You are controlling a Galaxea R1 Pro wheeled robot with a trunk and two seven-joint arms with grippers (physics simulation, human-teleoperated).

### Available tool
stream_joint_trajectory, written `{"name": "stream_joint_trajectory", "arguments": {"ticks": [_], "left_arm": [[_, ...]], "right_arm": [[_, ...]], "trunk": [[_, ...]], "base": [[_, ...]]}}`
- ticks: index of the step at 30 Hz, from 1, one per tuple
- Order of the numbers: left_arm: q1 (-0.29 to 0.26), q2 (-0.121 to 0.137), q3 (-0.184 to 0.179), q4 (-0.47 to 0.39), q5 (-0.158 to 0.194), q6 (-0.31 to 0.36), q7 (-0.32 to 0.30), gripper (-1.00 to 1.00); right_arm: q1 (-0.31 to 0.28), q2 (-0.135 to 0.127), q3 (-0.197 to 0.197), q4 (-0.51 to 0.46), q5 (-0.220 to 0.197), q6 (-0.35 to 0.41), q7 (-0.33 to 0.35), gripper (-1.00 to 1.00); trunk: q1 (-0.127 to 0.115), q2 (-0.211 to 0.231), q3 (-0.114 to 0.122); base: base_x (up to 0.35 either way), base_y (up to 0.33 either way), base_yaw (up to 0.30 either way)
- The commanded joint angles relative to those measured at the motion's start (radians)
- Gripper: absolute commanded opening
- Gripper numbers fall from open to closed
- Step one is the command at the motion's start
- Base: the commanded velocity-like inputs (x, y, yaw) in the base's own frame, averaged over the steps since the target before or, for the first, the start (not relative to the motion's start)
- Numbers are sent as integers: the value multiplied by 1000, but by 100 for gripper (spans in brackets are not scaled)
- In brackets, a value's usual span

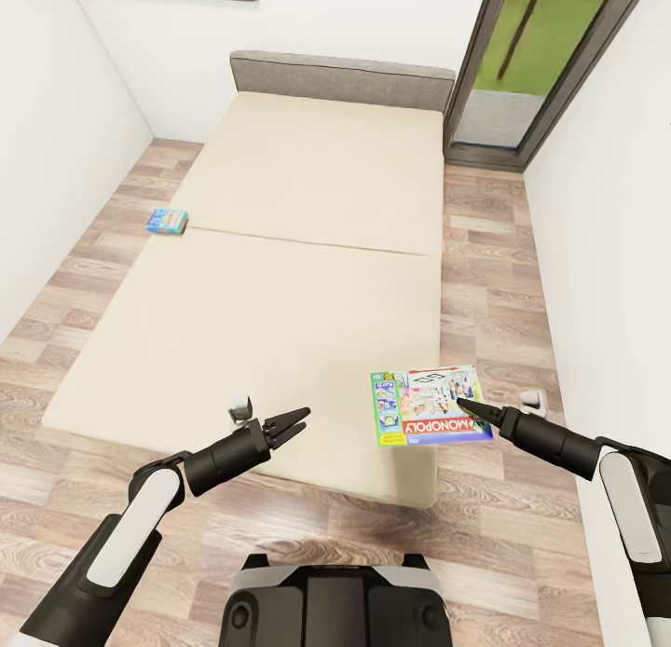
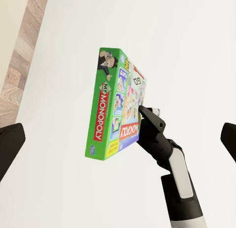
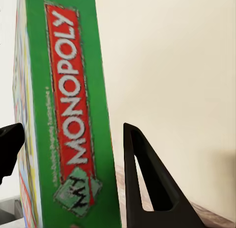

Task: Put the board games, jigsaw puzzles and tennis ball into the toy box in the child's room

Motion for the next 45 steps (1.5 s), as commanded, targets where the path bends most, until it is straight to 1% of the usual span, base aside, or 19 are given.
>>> {"name": "stream_joint_trajectory", "arguments": {"ticks": [1,32,45], "left_arm": [[-1,1,-1,0,4,4,0,100],[-1,1,-1,1,4,4,0,100],[-1,1,-2,1,4,4,0,100]], "right_arm": [[-1,0,-1,0,0,6,3,-100],[-1,0,-1,0,0,6,3,-100],[-1,1,-1,0,1,6,2,-100]], "trunk": [[1,-1,1],[1,-1,50],[1,-1,57]], "base": [[0,0,0],[0,0,0],[0,0,0]]}}
